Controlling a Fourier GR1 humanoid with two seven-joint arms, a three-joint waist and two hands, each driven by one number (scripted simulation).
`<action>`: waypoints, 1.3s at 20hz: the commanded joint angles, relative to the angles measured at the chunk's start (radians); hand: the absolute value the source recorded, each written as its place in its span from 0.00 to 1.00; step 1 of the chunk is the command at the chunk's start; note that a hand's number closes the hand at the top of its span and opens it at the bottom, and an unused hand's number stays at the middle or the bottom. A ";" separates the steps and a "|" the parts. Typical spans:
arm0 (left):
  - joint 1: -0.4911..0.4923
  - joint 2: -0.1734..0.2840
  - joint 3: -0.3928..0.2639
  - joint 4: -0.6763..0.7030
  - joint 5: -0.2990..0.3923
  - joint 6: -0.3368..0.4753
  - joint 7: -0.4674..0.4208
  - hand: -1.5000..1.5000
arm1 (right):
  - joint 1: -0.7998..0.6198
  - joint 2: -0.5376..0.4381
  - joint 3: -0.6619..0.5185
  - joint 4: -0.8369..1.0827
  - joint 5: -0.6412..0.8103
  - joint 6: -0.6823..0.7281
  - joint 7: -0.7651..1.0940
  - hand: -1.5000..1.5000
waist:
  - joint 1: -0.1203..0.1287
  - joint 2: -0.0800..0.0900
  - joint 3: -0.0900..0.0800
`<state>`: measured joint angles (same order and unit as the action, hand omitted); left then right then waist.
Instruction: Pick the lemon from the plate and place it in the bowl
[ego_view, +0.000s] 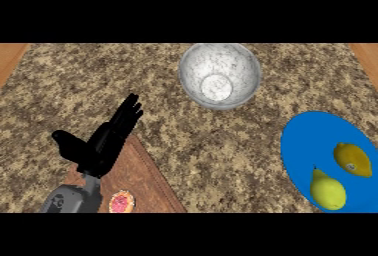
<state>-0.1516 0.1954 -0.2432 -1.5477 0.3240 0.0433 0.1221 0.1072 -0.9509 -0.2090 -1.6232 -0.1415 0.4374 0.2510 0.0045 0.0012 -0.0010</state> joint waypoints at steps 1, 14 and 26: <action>0.028 -0.010 0.001 -0.024 -0.029 0.010 -0.002 0.50 | 0.001 0.017 0.026 0.028 0.063 0.035 0.061 0.00 | -0.003 -0.001 0.001; 0.035 -0.087 -0.009 -0.056 -0.097 0.016 0.035 0.50 | -0.094 0.097 0.068 0.199 0.247 0.183 0.014 0.00 | -0.004 -0.002 0.001; 0.087 -0.069 0.086 -0.055 -0.085 -0.102 0.020 0.50 | -0.173 0.304 0.071 0.147 0.426 0.140 0.095 0.00 | -0.003 -0.002 0.001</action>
<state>-0.1123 0.1201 -0.1689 -1.5714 0.2388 -0.0293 0.1495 -0.0562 -0.7109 -0.1436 -1.4630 0.2344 0.6007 0.3298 0.0004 -0.0003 -0.0001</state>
